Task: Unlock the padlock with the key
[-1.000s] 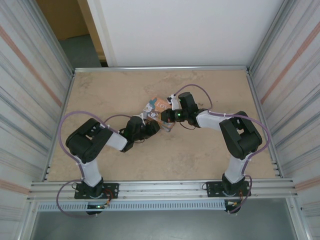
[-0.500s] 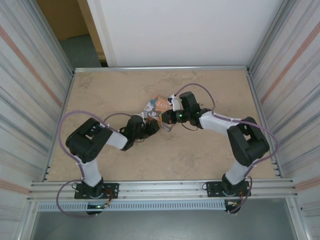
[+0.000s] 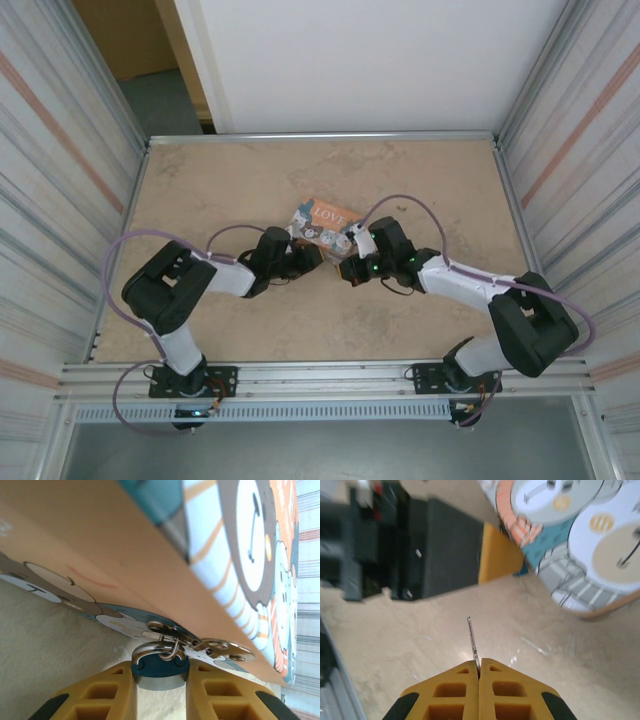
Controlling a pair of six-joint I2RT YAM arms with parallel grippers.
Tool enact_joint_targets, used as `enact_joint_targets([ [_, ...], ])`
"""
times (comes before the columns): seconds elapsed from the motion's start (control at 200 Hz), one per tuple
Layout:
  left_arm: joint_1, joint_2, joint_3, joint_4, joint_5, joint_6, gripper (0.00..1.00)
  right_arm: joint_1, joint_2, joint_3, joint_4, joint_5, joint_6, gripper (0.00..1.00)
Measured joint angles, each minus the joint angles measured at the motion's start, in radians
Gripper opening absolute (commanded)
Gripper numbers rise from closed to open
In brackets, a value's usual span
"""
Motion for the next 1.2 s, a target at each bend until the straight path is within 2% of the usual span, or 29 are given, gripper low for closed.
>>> enact_joint_targets([
  [0.17, -0.006, -0.033, 0.000, -0.035, 0.005, -0.019, 0.25, 0.065, 0.003, -0.059, 0.024, 0.084, -0.029, 0.00],
  [0.526, -0.019, -0.045, 0.004, -0.058, 0.014, -0.051, 0.25, 0.124, 0.100, -0.062, 0.119, 0.201, -0.051, 0.00],
  [1.202, -0.039, -0.045, 0.021, -0.081, 0.014, -0.076, 0.25, 0.152, 0.131, -0.063, 0.174, 0.333, -0.052, 0.00],
])
